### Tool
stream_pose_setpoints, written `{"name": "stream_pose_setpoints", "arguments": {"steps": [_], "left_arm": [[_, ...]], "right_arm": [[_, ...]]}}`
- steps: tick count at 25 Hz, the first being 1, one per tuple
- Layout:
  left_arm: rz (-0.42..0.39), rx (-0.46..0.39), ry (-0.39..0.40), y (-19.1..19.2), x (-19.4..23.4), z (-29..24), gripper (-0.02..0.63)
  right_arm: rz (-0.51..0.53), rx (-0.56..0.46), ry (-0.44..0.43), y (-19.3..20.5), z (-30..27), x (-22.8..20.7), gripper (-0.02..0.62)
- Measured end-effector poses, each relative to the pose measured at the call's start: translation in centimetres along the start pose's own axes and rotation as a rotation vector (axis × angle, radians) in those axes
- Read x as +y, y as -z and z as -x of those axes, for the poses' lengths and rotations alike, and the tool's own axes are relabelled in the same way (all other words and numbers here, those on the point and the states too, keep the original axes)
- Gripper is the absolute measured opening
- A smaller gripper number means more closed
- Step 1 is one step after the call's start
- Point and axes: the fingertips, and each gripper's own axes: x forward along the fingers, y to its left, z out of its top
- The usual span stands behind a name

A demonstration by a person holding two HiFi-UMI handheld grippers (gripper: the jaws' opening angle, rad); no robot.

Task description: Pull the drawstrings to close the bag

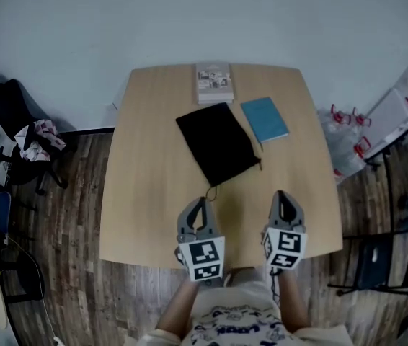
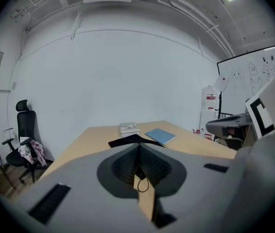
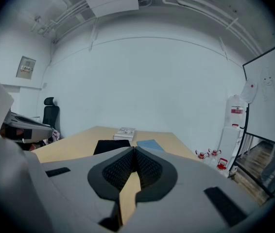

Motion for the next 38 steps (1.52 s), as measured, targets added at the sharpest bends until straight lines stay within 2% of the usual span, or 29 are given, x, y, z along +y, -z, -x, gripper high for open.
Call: {"name": "stream_pose_setpoints", "arguments": {"steps": [9,13,15,16,20,27,33,38], "left_arm": [[0.032,0.139,0.054,3.5,-0.9,-5.0,0.005],[0.016,0.216,0.069,6.0,-1.9,-7.2,0.08],[0.022,0.259,0.083,7.5,-2.4,-8.3,0.097],[0.028,0.28,0.092,8.2,-2.6,-8.9,0.105],[0.054,0.36,0.108,11.1,-3.5,-10.7,0.133],[0.086,0.497,0.14,14.4,-3.9,-12.8,0.135],[0.097,0.544,0.12,15.3,-3.6,-13.4,0.133],[0.102,0.574,0.132,16.0,-3.9,-13.4,0.127]], "right_arm": [[0.031,0.166,-0.07,3.4,-6.6,0.0,0.003],[0.055,0.241,-0.104,5.2,-9.3,-0.3,0.018],[0.052,0.265,-0.133,5.8,-10.8,-0.1,0.082],[0.054,0.277,-0.144,6.2,-11.6,-0.1,0.094],[0.083,0.339,-0.172,8.4,-14.0,-0.4,0.097],[0.104,0.399,-0.189,10.8,-18.0,-0.5,0.097],[0.141,0.468,-0.204,12.8,-19.9,-0.4,0.097],[0.141,0.499,-0.207,13.8,-20.5,-0.2,0.097]]}}
